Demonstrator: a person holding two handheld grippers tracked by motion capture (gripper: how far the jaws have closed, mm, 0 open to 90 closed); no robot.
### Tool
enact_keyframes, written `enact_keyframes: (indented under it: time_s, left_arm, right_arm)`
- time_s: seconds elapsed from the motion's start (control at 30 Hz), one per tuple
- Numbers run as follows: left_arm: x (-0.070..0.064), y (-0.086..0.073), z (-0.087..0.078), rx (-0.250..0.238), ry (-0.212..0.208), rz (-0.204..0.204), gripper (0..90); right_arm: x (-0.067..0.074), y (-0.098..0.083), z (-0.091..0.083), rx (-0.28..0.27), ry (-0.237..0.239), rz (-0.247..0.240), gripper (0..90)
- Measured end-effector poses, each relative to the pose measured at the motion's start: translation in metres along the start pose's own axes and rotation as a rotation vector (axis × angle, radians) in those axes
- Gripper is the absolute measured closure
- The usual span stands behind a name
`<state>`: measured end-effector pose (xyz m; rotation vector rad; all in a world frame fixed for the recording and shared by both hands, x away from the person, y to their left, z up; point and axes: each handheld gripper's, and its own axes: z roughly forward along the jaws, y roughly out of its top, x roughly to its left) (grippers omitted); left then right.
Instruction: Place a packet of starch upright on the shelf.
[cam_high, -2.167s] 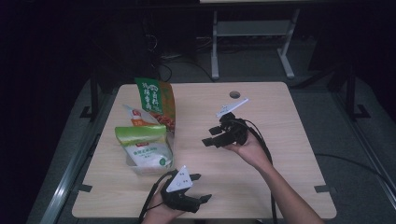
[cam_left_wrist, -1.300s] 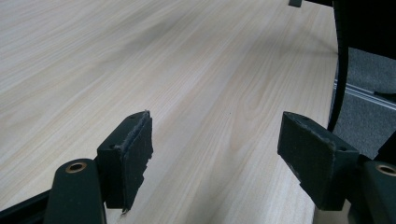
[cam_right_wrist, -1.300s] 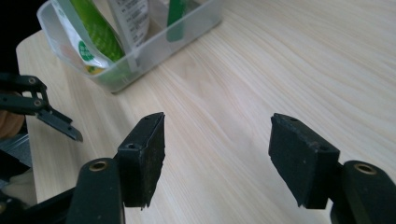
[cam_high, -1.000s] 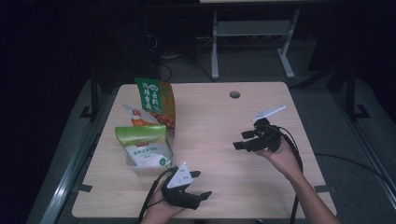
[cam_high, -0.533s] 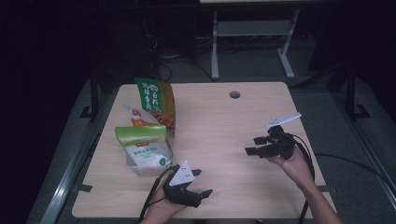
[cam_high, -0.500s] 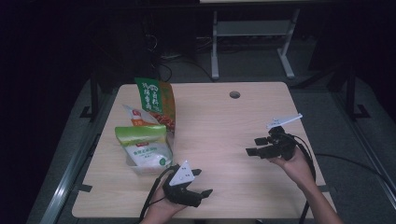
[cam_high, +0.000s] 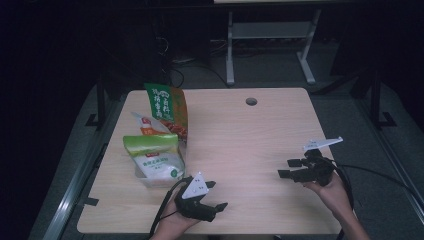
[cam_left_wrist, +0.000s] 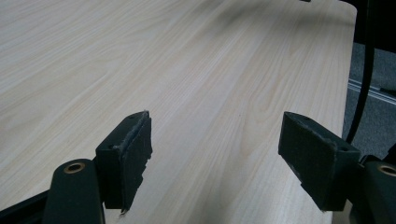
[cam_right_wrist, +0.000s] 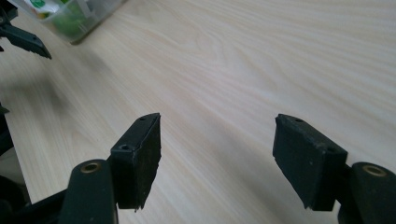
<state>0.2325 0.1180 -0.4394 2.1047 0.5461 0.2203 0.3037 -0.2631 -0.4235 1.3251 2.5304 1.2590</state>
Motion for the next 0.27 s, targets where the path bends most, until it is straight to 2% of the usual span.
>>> enact_keyframes:
  time_s: [0.13,0.27]
  left_arm:
    - [-0.001,0.000,0.000,0.004,-0.005,0.005,25.2]
    - [-0.003,0.000,0.000,0.005,-0.011,0.007,25.2]
  right_arm:
    - [-0.001,-0.013,-0.003,0.006,-0.006,0.018,31.1]
    - [0.002,-0.025,-0.006,0.001,-0.016,0.012,29.5]
